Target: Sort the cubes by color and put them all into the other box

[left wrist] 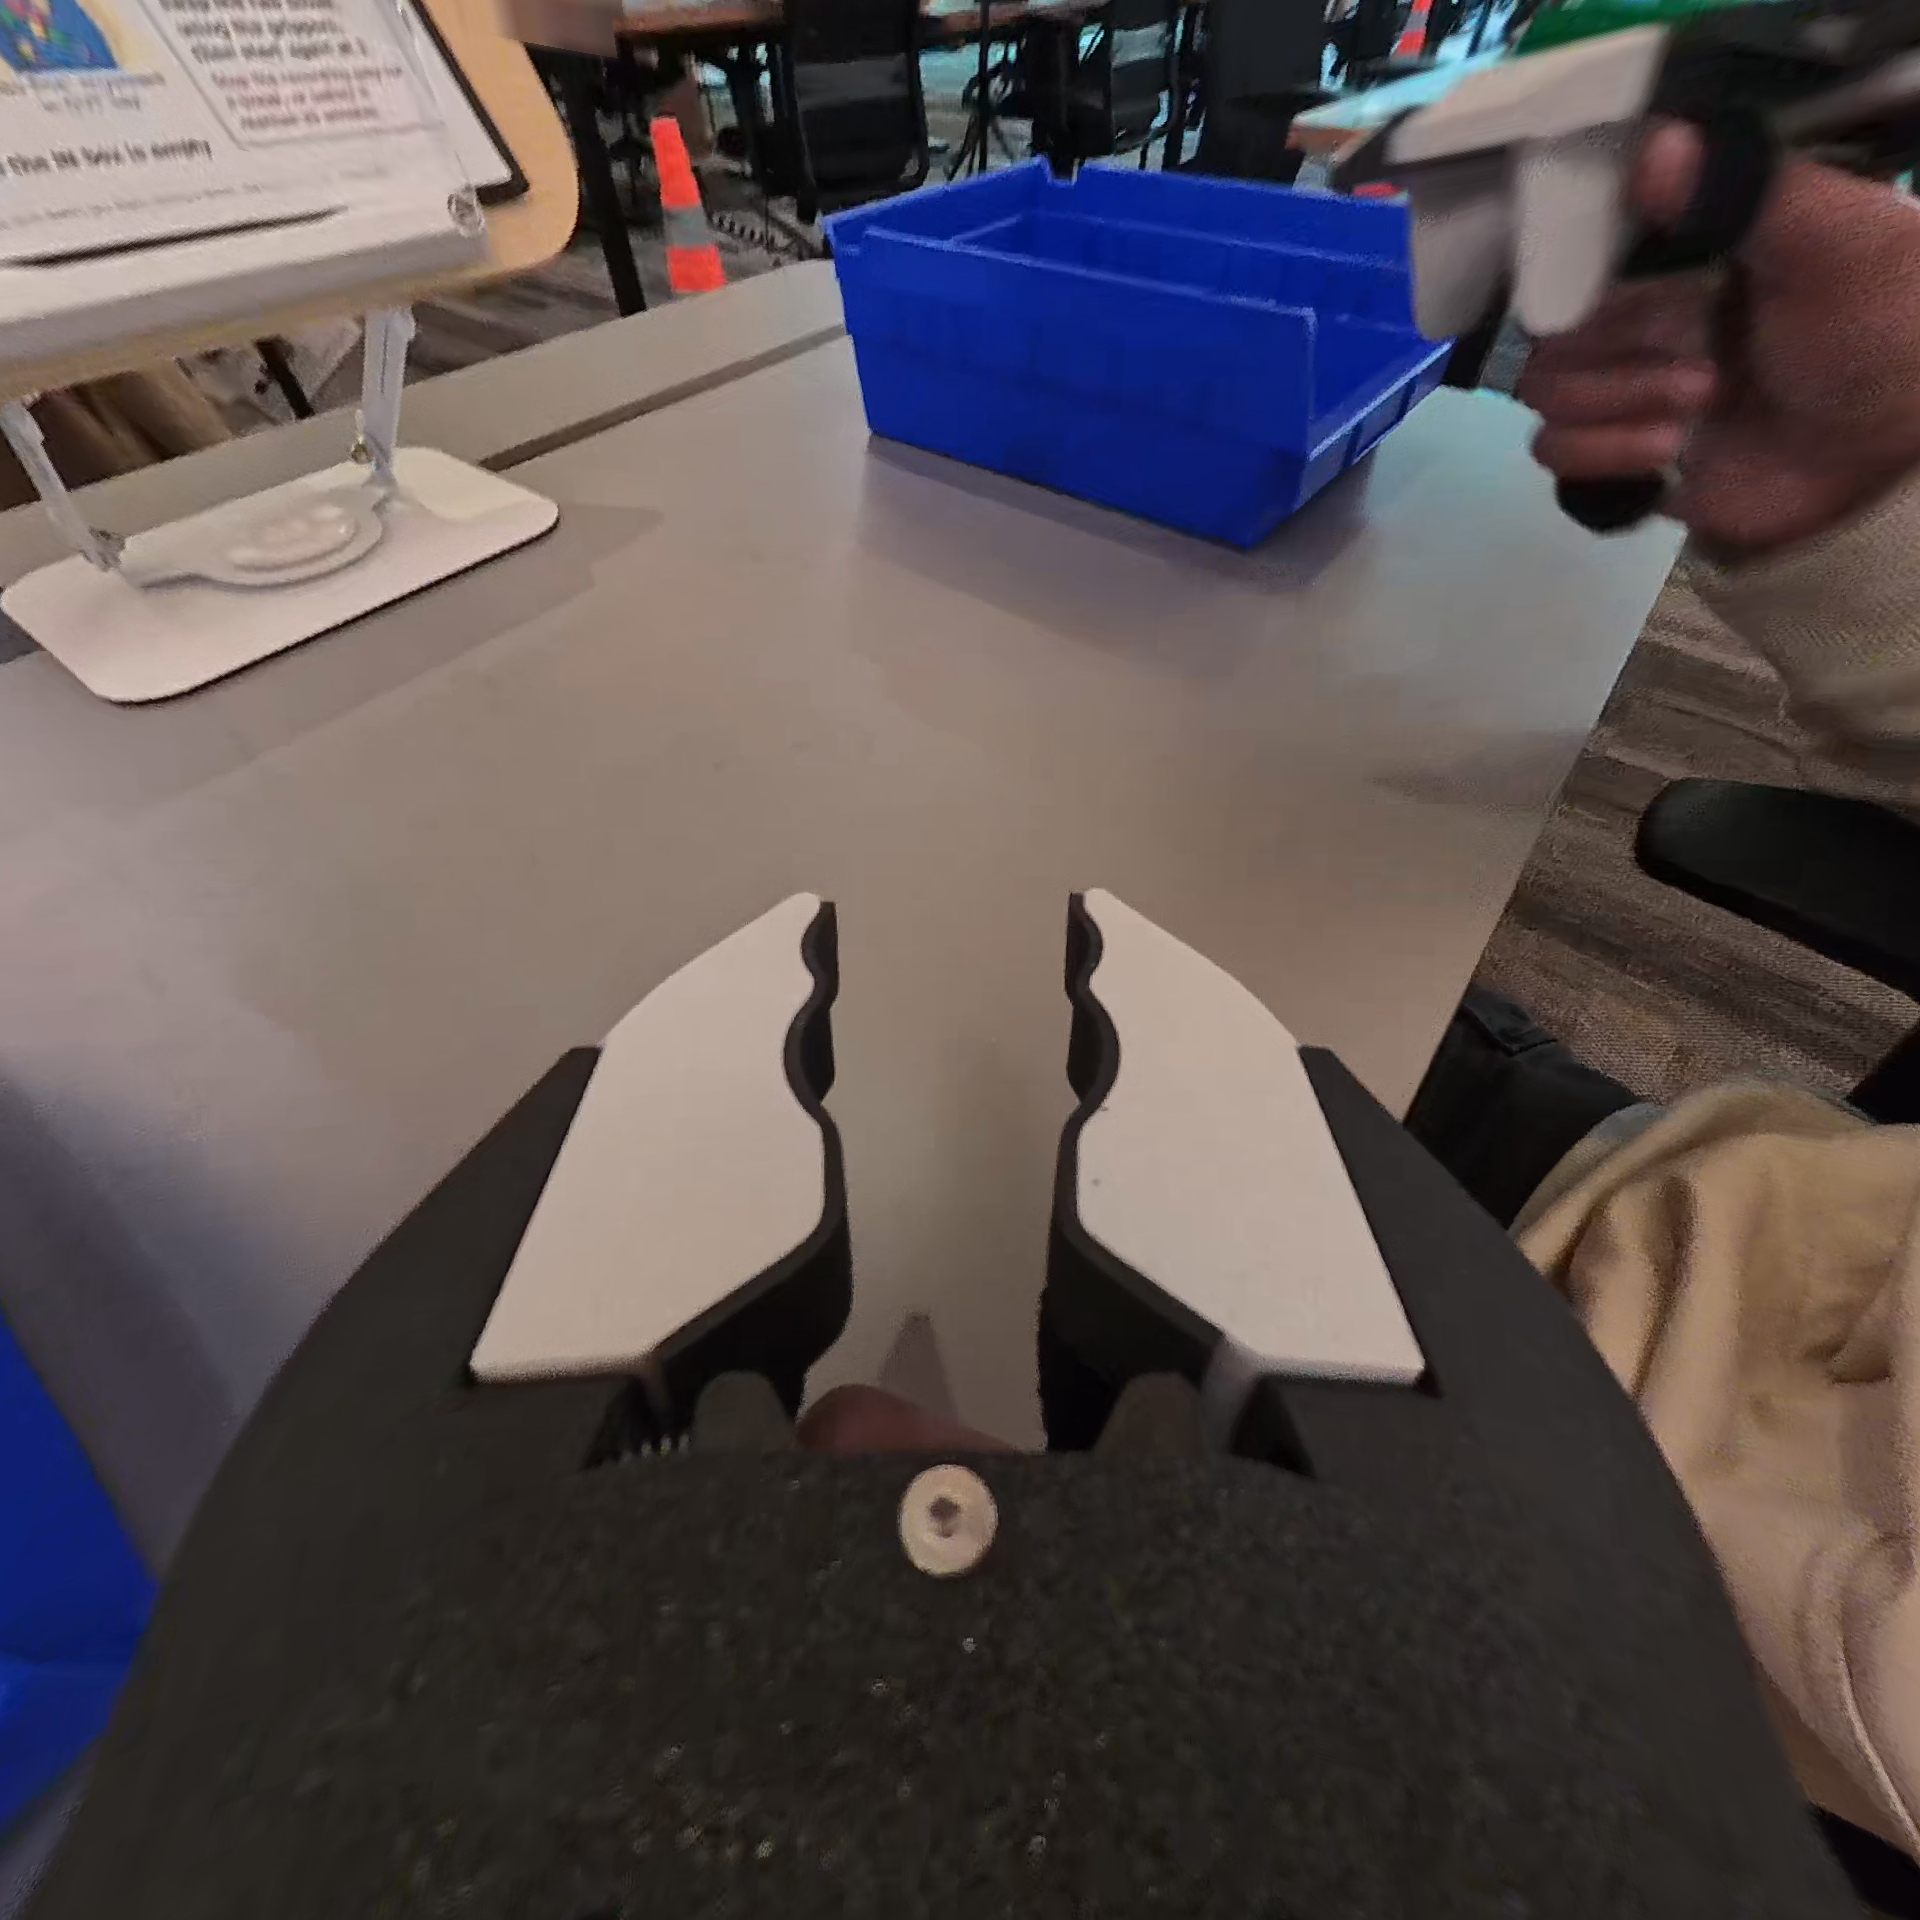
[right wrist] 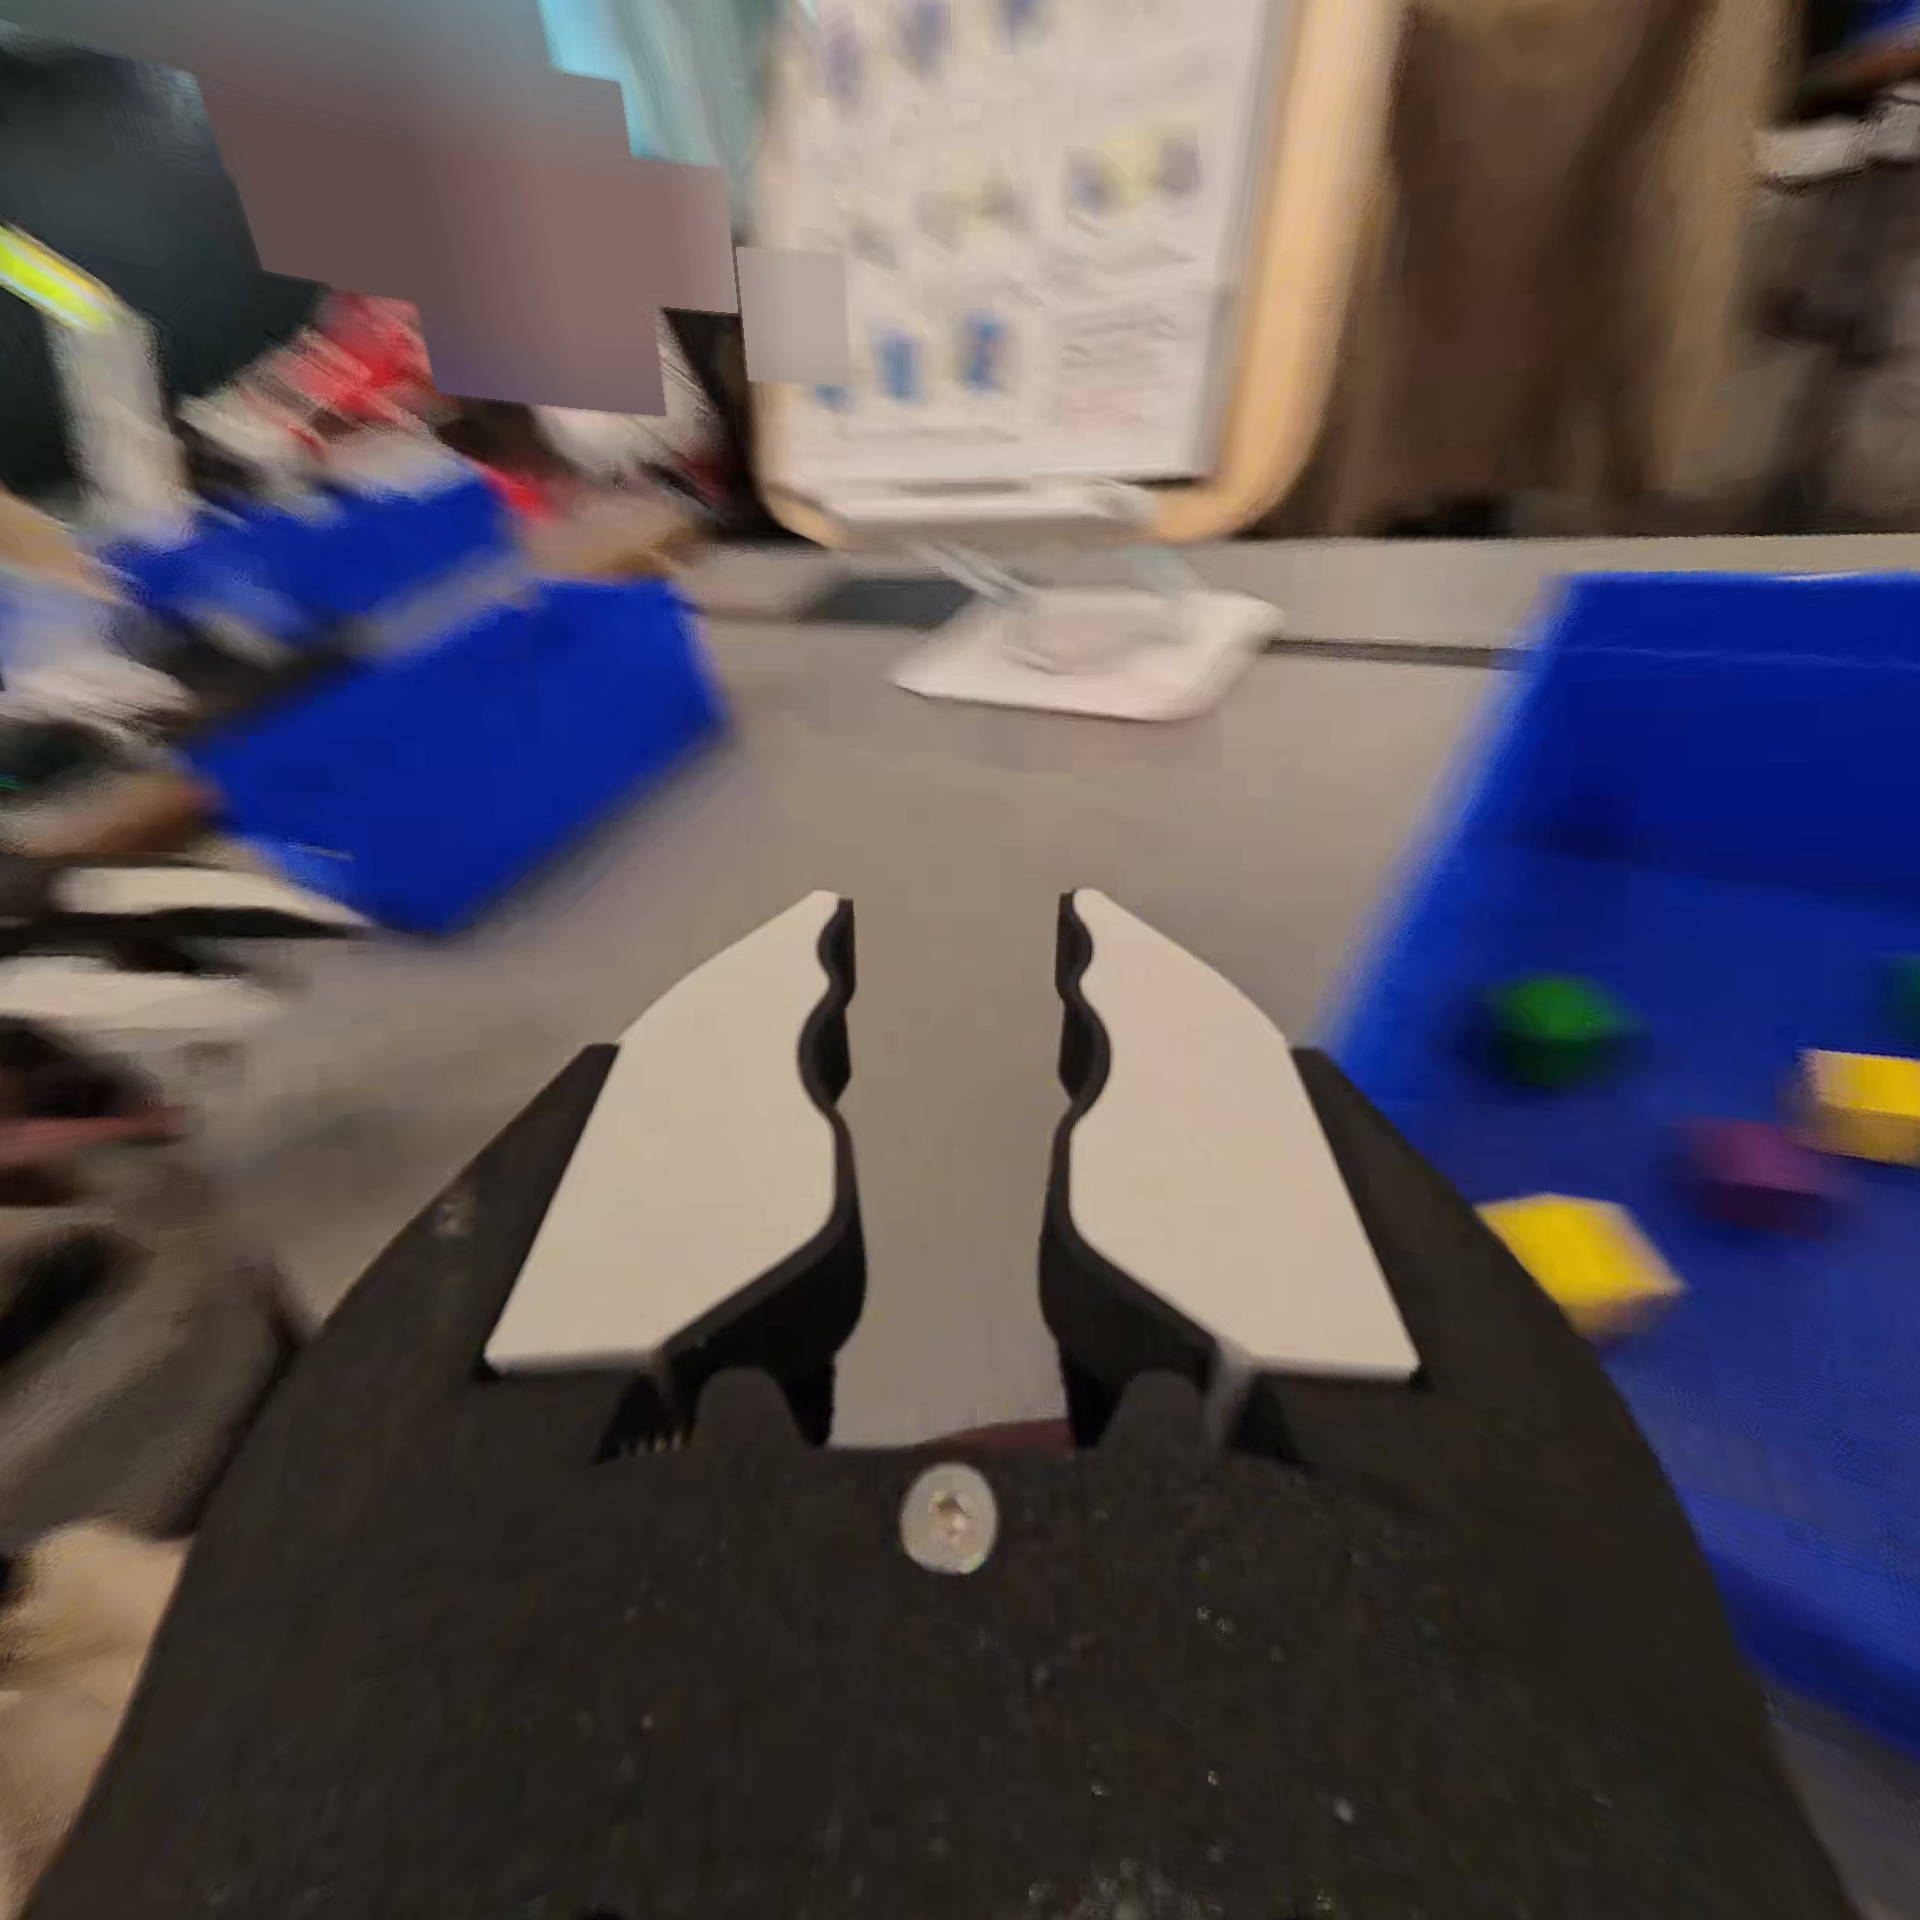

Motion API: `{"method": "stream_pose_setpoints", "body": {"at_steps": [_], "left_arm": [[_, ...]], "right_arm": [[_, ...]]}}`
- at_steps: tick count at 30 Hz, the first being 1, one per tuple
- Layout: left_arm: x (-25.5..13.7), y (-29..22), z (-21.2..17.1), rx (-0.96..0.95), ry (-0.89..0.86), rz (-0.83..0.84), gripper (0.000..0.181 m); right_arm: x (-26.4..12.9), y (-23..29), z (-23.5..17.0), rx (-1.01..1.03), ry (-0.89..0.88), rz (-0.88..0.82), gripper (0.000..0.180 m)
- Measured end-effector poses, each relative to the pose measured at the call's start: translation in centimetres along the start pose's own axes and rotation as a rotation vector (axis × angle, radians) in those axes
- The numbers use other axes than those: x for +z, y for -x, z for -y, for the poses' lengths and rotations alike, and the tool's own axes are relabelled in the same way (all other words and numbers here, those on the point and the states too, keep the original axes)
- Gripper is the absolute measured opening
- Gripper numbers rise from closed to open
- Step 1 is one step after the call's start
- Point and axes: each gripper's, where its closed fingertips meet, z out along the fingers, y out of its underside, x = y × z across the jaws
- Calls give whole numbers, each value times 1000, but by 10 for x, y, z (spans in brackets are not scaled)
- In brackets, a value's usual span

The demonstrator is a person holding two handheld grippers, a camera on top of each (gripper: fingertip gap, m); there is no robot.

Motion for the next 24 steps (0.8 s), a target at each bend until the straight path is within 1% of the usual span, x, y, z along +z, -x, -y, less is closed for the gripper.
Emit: {"method": "stream_pose_setpoints", "body": {"at_steps": [1,2,4,6,8,11,13,16,17,19,21,22,24], "left_arm": [[2,2,-3,-4,19,11,42],[3,4,-5,-4,35,26,42],[6,9,-8,2,68,57,42],[5,13,-5,-2,59,81,42],[-1,18,-1,-6,58,107,44],[-27,47,18,-39,30,207,44],[-52,73,36,-135,0,248,42],[-84,128,47,-314,35,293,43],[-92,155,45,-320,72,351,45],[-101,219,34,-286,175,535,47],[-102,284,14,-307,287,724,50],[-97,310,4,-353,314,786,50],[-79,351,-16,-476,327,853,50]], "right_arm": [[1,34,-12,48,-59,96,37],[4,61,-29,82,-72,160,37],[15,98,-62,66,22,256,42],[24,113,-82,23,82,279,40],[29,126,-94,24,130,329,40],[33,133,-105,1,162,348,40],[34,130,-111,-38,184,334,40],[33,126,-109,-22,175,342,39],[33,126,-107,1,175,353,38],[33,125,-105,53,177,378,38],[34,124,-103,88,175,392,37],[35,124,-104,99,181,394,37],[35,124,-105,118,193,399,36]]}}
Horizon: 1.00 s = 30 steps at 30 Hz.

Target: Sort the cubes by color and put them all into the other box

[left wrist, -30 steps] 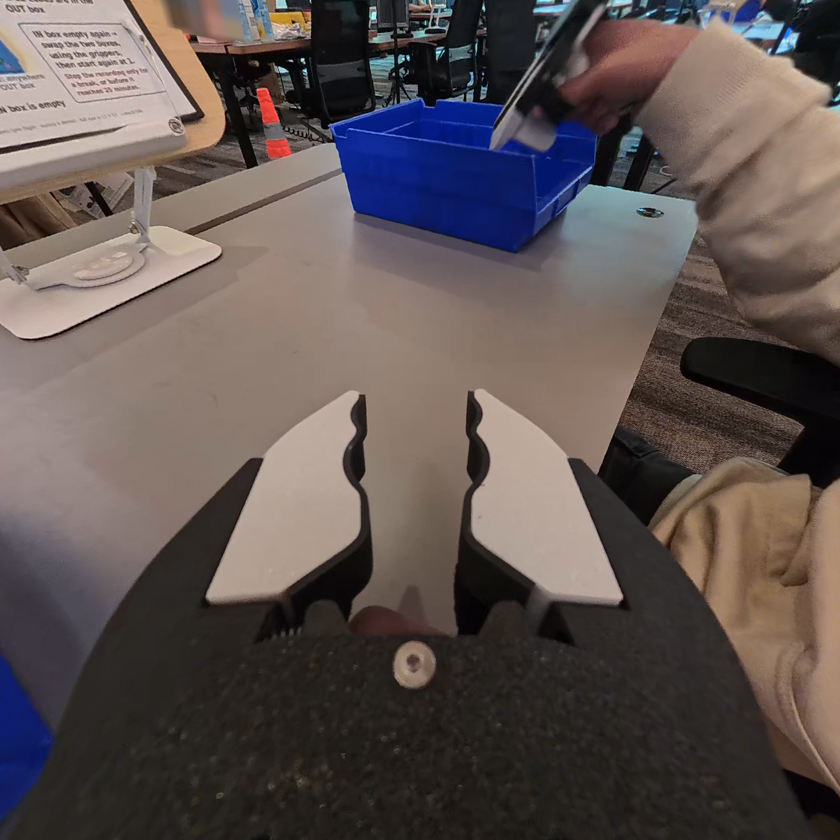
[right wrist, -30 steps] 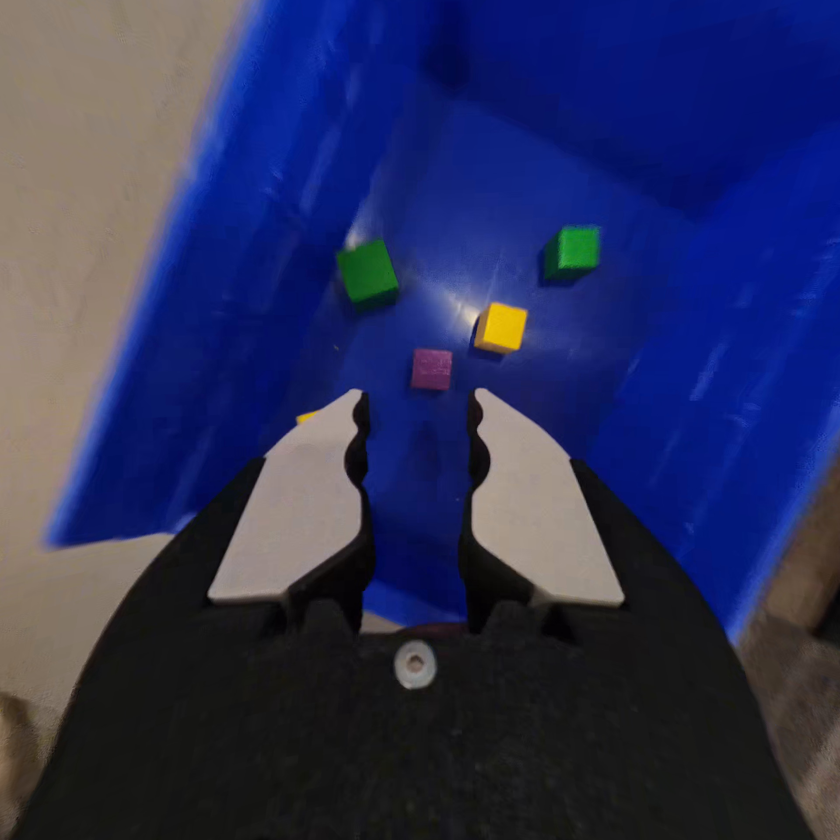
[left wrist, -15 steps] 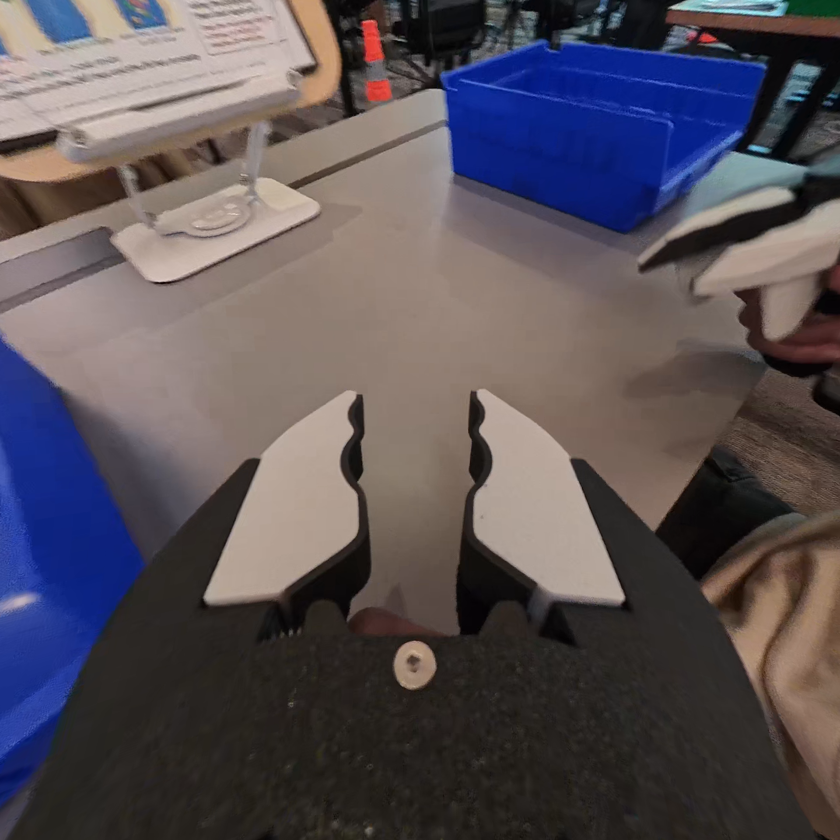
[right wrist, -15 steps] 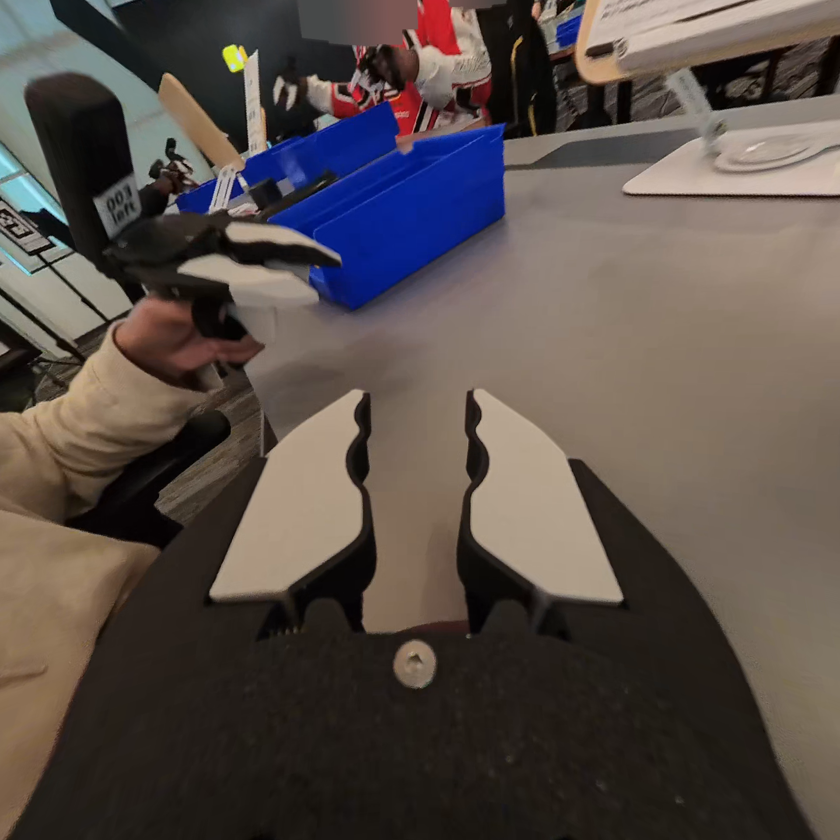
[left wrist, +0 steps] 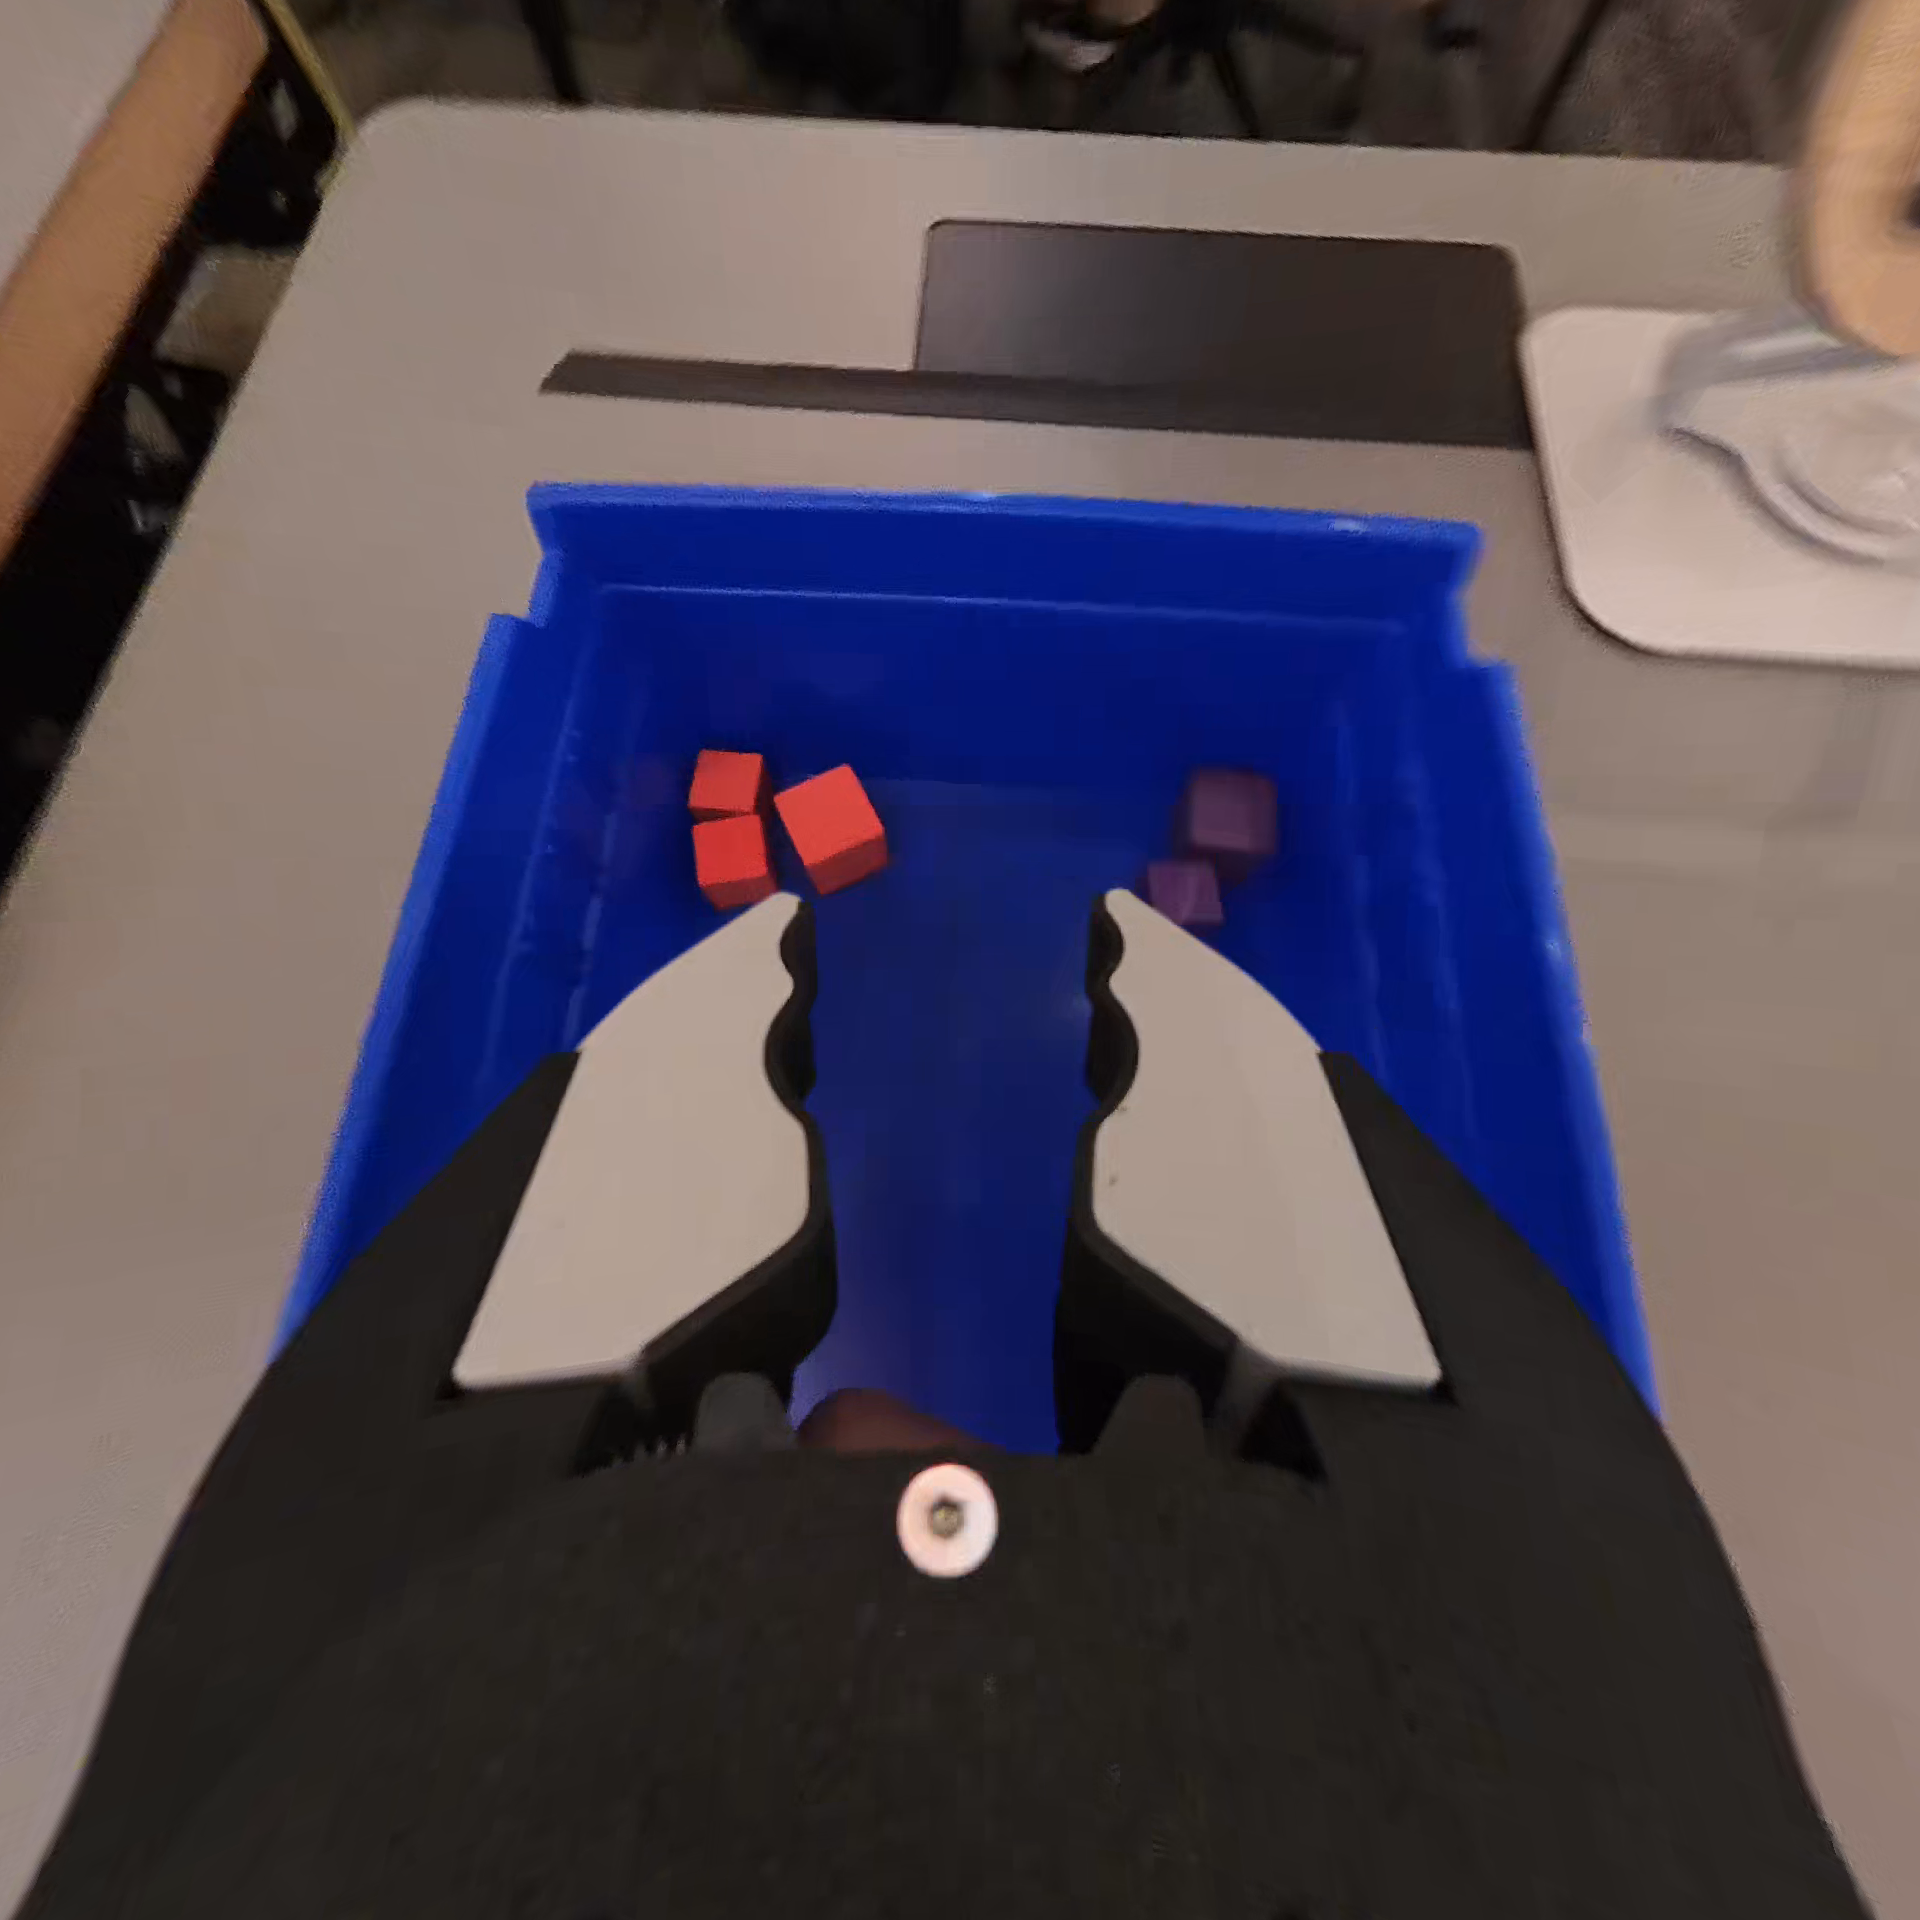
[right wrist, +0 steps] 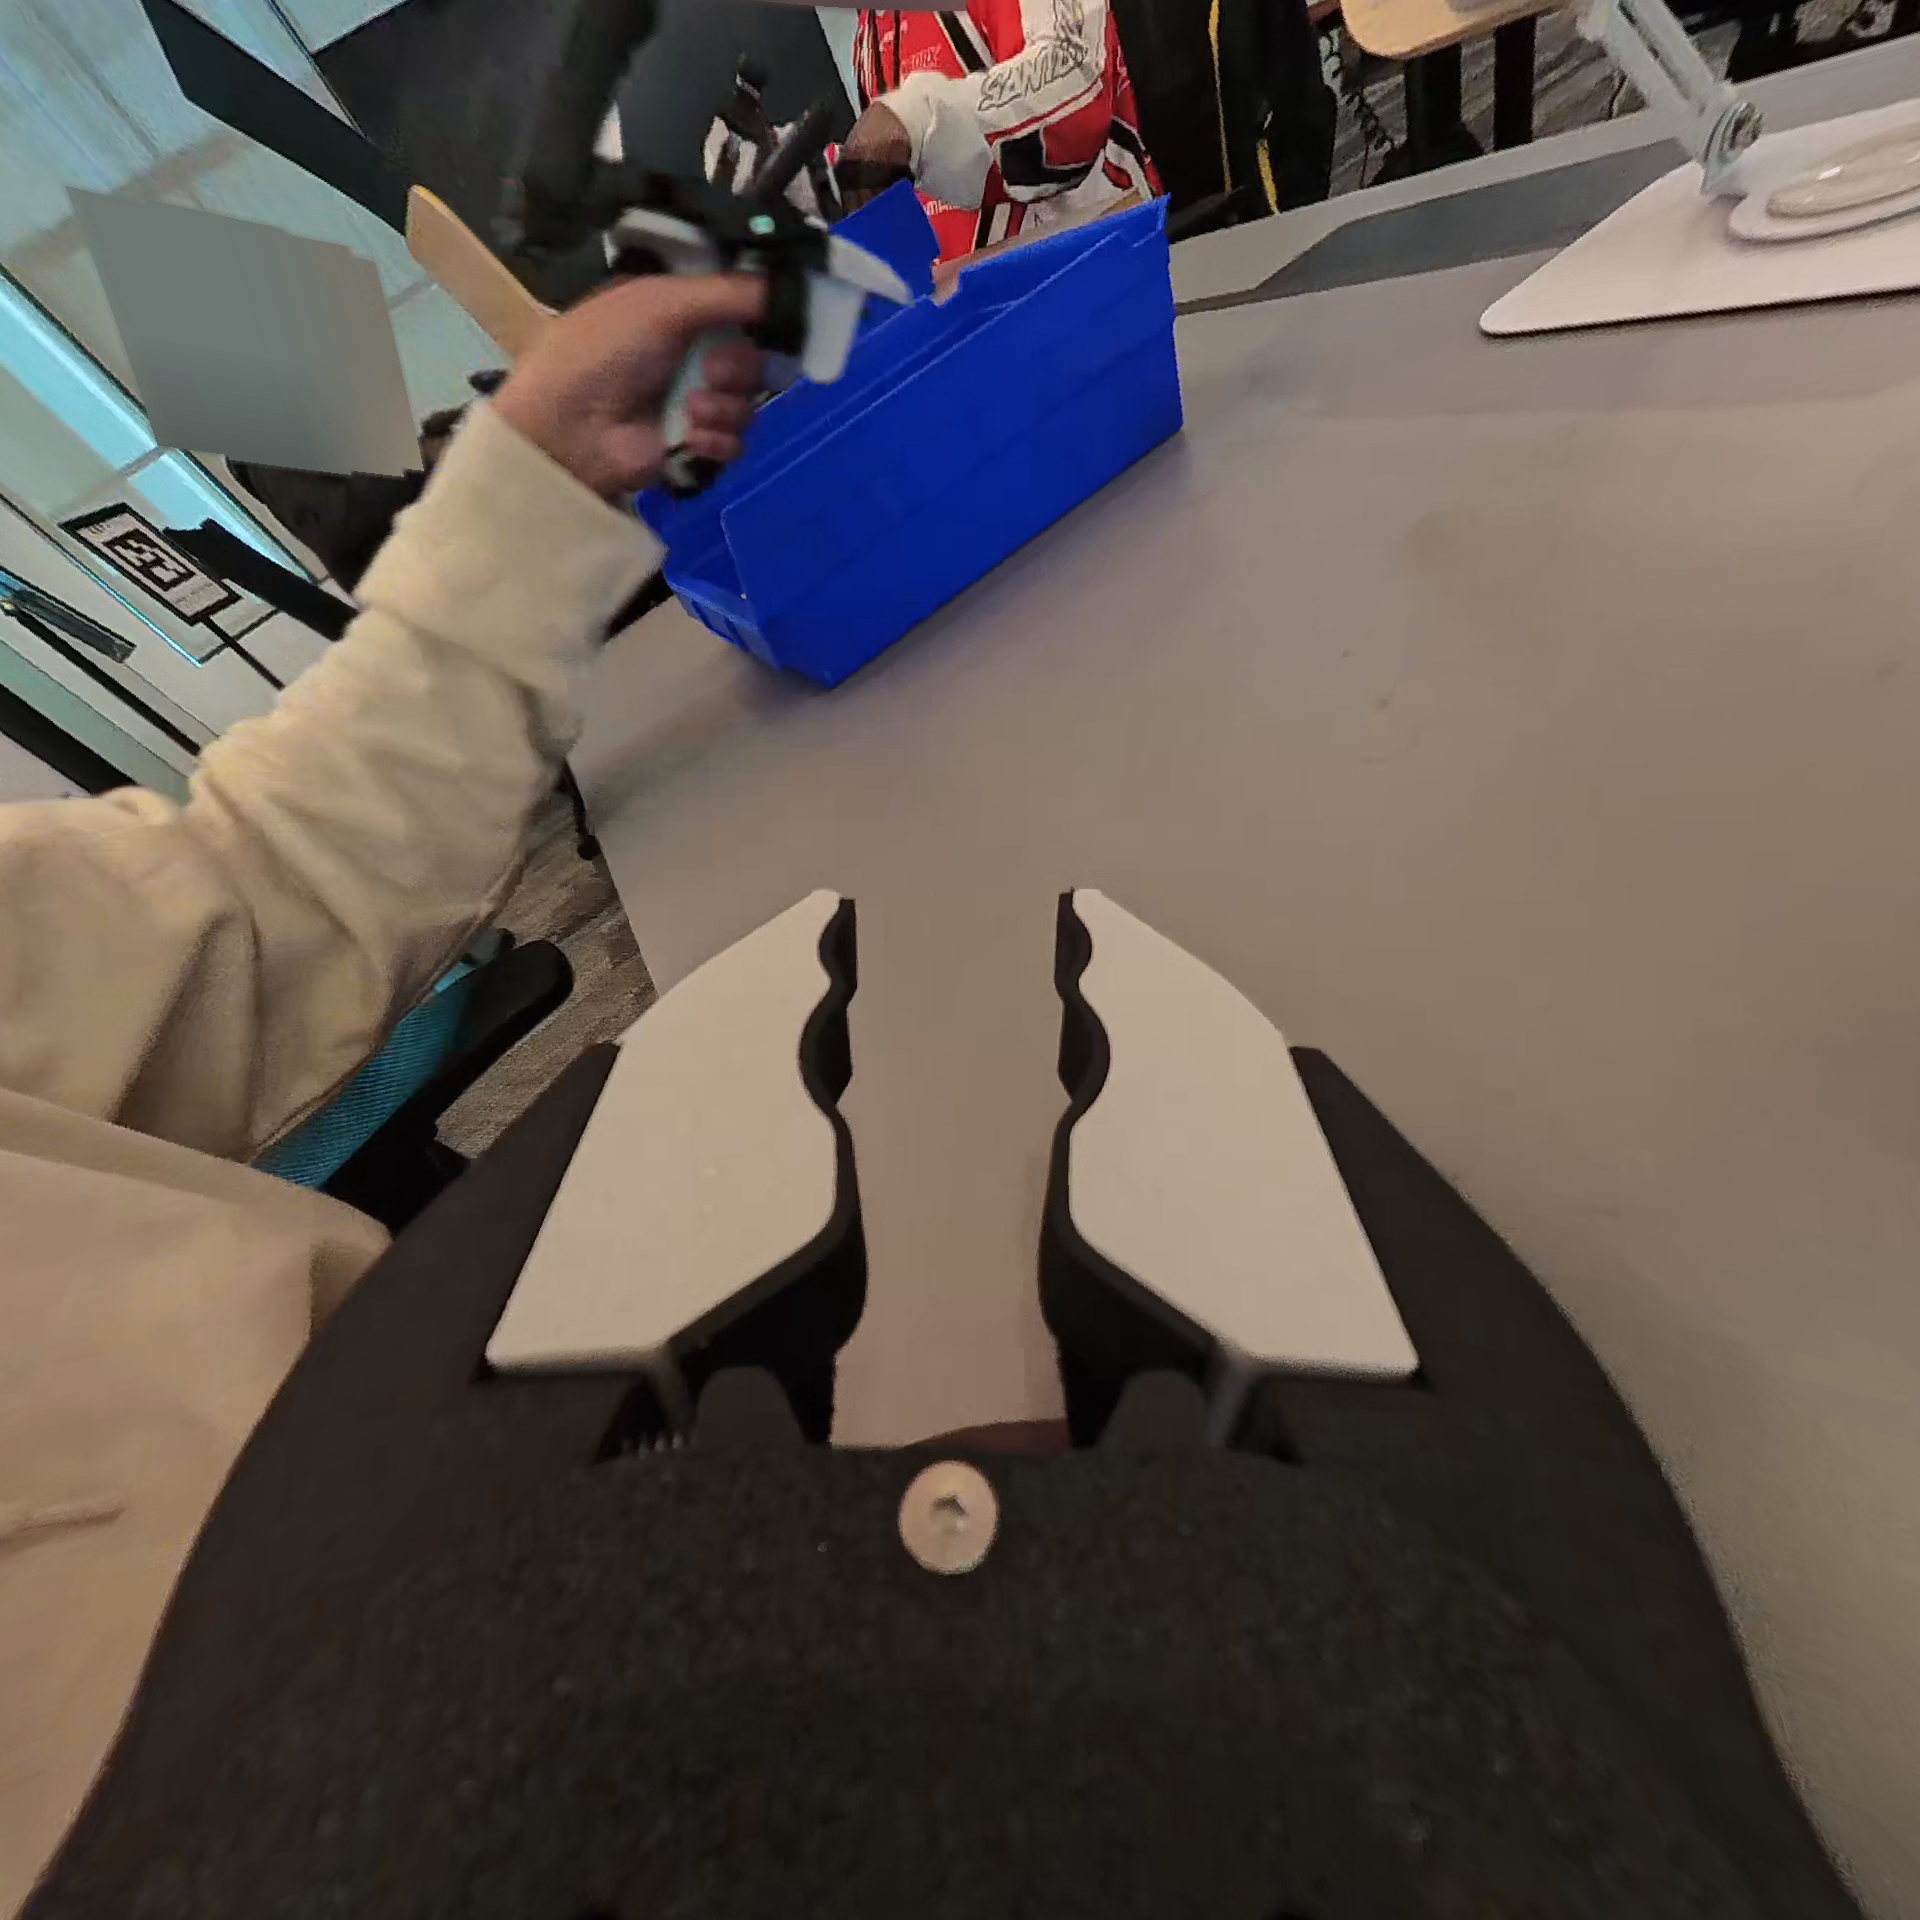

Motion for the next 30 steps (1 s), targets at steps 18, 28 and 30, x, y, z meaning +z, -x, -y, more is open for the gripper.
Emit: {"method": "stream_pose_setpoints", "body": {"at_steps": [18,28,30], "left_arm": [[104,29,-44,-174,238,132,29],[-67,-85,-29,140,-138,-543,29],[-103,-119,-34,152,-160,-727,28]], "right_arm": [[-17,3,-1,-61,21,-18,36],[-23,-10,17,-34,-64,-37,36],[-16,-11,22,-105,-66,-55,39]]}}
